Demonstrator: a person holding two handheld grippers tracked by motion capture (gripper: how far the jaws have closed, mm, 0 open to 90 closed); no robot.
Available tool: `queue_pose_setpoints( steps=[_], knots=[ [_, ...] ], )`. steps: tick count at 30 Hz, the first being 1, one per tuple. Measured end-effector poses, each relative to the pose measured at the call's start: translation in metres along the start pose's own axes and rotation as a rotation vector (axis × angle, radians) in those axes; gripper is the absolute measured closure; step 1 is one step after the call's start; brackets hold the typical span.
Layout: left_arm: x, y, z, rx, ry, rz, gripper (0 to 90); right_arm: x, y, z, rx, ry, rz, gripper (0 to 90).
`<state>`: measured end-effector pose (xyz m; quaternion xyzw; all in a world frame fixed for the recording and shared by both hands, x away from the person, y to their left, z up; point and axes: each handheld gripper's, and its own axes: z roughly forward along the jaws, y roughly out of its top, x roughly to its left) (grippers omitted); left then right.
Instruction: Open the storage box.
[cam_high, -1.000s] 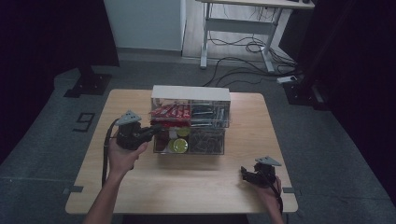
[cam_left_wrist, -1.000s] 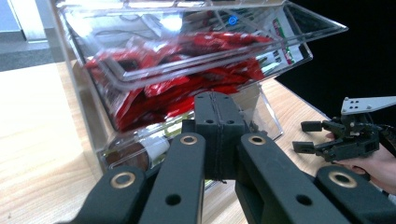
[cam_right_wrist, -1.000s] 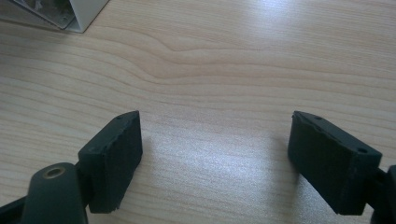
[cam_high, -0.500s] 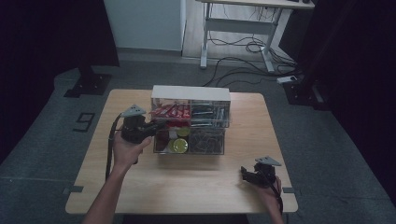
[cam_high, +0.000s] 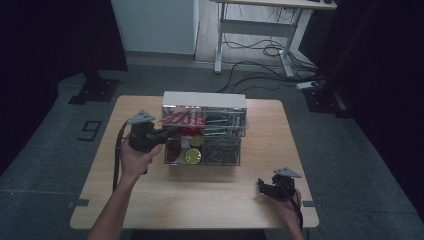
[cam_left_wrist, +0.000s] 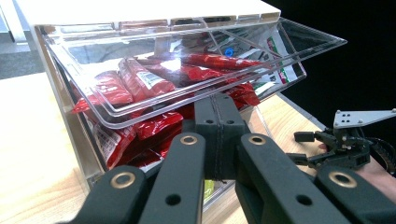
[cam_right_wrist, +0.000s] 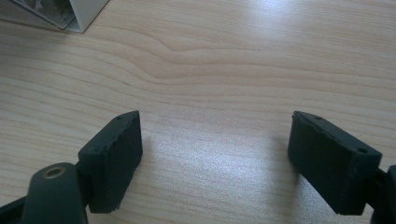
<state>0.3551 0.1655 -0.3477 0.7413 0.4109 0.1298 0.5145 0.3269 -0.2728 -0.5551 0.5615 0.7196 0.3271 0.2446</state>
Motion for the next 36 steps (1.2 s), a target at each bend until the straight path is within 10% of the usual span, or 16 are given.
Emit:
queue_pose_setpoints(
  steps=[36],
  knots=[
    [0.004, 0.026, 0.000, -0.044, 0.013, -0.006, 90.0, 0.000, 0.000, -0.001, -0.011, -0.018, 0.013, 25.4]
  ],
)
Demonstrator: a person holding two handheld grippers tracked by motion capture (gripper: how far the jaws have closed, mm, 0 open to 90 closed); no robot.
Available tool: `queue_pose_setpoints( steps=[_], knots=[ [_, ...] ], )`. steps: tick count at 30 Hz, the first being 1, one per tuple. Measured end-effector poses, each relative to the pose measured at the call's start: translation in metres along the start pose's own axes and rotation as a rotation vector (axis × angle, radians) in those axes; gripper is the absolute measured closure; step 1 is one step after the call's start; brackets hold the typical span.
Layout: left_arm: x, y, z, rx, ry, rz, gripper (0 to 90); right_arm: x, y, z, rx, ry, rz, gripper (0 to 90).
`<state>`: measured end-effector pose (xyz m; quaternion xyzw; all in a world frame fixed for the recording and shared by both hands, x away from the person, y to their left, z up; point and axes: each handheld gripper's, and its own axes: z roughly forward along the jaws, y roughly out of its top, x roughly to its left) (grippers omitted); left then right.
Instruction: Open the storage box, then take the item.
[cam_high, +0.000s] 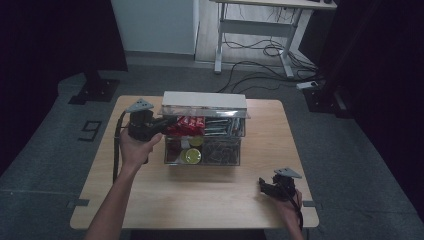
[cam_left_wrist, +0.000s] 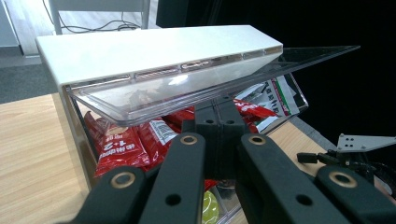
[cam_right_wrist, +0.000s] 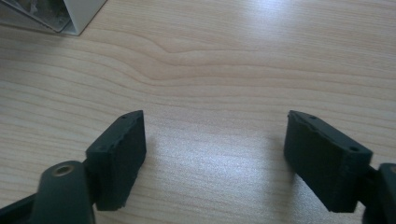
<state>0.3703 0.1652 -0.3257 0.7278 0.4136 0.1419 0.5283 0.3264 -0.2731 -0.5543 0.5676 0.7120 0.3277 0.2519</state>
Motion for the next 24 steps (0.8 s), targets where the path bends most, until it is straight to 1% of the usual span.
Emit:
queue_pose_setpoints(
  steps=[3, 5, 6, 7, 9, 12, 14, 16, 17, 19, 20, 21, 22, 23, 24],
  knots=[
    [0.000, 0.001, 0.000, 0.003, -0.001, 0.002, 90.0, 0.002, 0.002, -0.001, -0.004, 0.008, -0.002, 26.5],
    [-0.001, 0.001, 0.001, 0.007, -0.001, 0.008, 90.0, 0.004, 0.005, -0.004, -0.024, 0.017, -0.004, 28.9],
    [-0.001, 0.001, 0.002, 0.007, -0.003, 0.008, 90.0, 0.006, 0.008, -0.007, -0.041, 0.029, -0.006, 29.6],
    [-0.001, 0.001, 0.002, 0.007, -0.003, 0.008, 90.0, 0.006, 0.008, -0.007, -0.041, 0.029, -0.006, 29.6],
    [-0.002, 0.002, 0.004, 0.006, -0.006, 0.013, 90.0, 0.009, 0.015, -0.012, -0.065, 0.050, -0.005, 30.3],
    [-0.002, 0.002, 0.004, 0.008, -0.007, 0.016, 90.0, 0.012, 0.019, -0.016, -0.081, 0.059, -0.010, 30.5],
    [-0.002, 0.003, 0.004, 0.010, -0.009, 0.016, 90.0, 0.015, 0.027, -0.023, -0.108, 0.082, -0.006, 31.9],
    [-0.002, 0.003, 0.003, 0.011, -0.009, 0.015, 90.0, 0.019, 0.033, -0.029, -0.129, 0.094, -0.012, 33.8],
    [-0.002, 0.003, 0.003, 0.010, -0.010, 0.014, 90.0, 0.019, 0.033, -0.029, -0.129, 0.094, -0.012, 33.8],
    [-0.002, 0.003, 0.004, 0.010, -0.009, 0.008, 90.0, 0.022, 0.042, -0.036, -0.158, 0.107, -0.023, 36.2],
    [-0.002, 0.003, 0.004, 0.010, -0.009, 0.008, 90.0, 0.022, 0.042, -0.036, -0.158, 0.107, -0.023, 36.2],
    [-0.002, 0.003, 0.005, 0.009, -0.009, 0.008, 90.0, 0.023, 0.048, -0.041, -0.175, 0.122, -0.018, 37.6],
    [-0.002, 0.003, 0.005, 0.009, -0.011, 0.007, 90.0, 0.023, 0.048, -0.041, -0.175, 0.122, -0.018, 37.6],
    [-0.003, 0.004, 0.005, 0.011, -0.012, 0.012, 90.0, 0.024, 0.055, -0.047, -0.204, 0.136, -0.020, 39.4],
    [-0.003, 0.004, 0.005, 0.011, -0.012, 0.012, 90.0, 0.024, 0.055, -0.047, -0.204, 0.136, -0.020, 39.4]
  ],
)
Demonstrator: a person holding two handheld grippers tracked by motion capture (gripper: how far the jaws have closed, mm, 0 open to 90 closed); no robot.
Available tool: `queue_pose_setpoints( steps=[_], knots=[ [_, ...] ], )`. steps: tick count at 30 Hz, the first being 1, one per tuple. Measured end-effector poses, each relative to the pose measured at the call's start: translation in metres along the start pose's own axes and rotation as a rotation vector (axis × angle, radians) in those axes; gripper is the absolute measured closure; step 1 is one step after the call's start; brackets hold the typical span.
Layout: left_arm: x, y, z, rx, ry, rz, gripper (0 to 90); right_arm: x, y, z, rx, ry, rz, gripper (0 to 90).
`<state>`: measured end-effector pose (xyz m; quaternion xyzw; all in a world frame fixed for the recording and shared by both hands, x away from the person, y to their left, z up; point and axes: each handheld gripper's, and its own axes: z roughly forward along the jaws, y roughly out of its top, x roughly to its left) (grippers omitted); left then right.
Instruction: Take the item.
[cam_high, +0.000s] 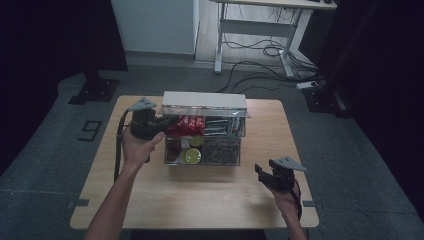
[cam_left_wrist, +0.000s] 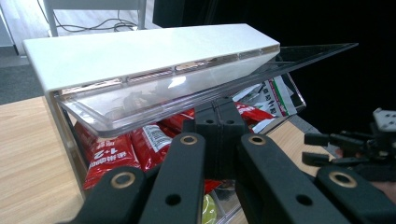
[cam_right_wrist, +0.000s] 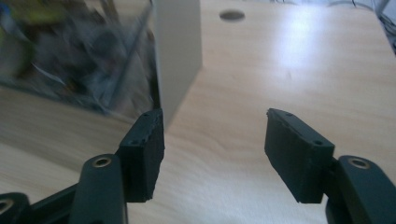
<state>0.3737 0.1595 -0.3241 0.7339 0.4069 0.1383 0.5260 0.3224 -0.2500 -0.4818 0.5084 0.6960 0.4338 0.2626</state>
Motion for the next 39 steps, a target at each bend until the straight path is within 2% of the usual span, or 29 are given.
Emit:
queue_pose_setpoints(
  steps=[5, 14, 15, 19, 28, 39],
  knots=[
    [0.000, 0.000, 0.000, 0.002, -0.001, 0.003, 90.0, 0.008, 0.022, -0.009, -0.058, 0.045, -0.007, 42.7],
    [0.000, 0.000, 0.000, 0.003, -0.003, 0.001, 90.0, 0.016, 0.043, -0.013, -0.096, 0.094, -0.012, 45.0],
    [0.000, 0.000, 0.000, 0.003, -0.004, 0.000, 90.0, 0.016, 0.049, -0.013, -0.096, 0.116, -0.012, 45.4],
    [0.000, 0.000, 0.000, 0.003, -0.004, -0.001, 90.0, 0.017, 0.060, -0.013, -0.112, 0.152, -0.007, 47.3],
    [-0.001, 0.001, 0.001, 0.003, -0.007, -0.002, 90.0, 0.031, 0.078, -0.013, -0.130, 0.175, -0.048, 48.1],
    [0.000, 0.001, 0.002, 0.007, -0.011, -0.002, 90.0, 0.040, 0.090, -0.011, -0.142, 0.185, -0.058, 48.9]
  ],
)
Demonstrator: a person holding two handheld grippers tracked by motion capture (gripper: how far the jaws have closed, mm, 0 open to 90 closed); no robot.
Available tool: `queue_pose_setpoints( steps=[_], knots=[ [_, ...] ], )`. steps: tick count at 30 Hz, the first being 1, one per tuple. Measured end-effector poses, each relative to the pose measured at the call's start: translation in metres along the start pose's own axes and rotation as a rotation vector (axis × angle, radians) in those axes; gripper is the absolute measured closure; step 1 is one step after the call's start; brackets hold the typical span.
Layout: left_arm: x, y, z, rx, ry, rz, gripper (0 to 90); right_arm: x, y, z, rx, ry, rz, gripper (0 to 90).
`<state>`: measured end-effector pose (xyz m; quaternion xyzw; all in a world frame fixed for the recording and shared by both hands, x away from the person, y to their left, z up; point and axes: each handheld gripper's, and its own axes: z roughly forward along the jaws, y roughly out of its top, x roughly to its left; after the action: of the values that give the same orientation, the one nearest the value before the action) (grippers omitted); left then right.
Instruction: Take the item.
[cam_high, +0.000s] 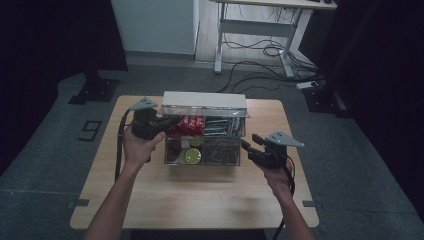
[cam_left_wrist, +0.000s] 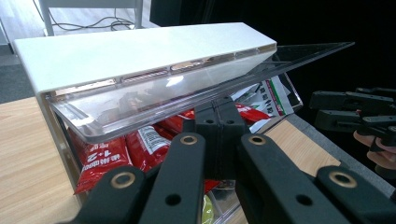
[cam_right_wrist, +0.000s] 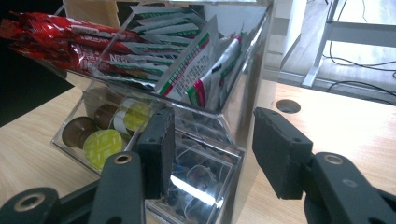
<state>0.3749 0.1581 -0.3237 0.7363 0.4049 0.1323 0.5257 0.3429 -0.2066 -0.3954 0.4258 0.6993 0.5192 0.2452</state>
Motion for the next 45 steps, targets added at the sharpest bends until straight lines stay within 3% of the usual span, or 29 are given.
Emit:
queue_pose_setpoints(
  steps=[21, 28, 45],
  knots=[
    [0.000, 0.000, 0.001, -0.001, 0.000, 0.000, 90.0, 0.010, 0.017, 0.009, -0.016, 0.004, -0.012, 50.0],
    [0.000, 0.001, 0.002, 0.001, 0.001, 0.001, 90.0, 0.015, 0.021, 0.014, -0.011, 0.015, -0.030, 54.2],
    [-0.002, 0.001, 0.002, 0.003, 0.002, 0.006, 90.0, 0.024, 0.028, 0.034, -0.004, -0.007, -0.050, 55.4]
  ],
)
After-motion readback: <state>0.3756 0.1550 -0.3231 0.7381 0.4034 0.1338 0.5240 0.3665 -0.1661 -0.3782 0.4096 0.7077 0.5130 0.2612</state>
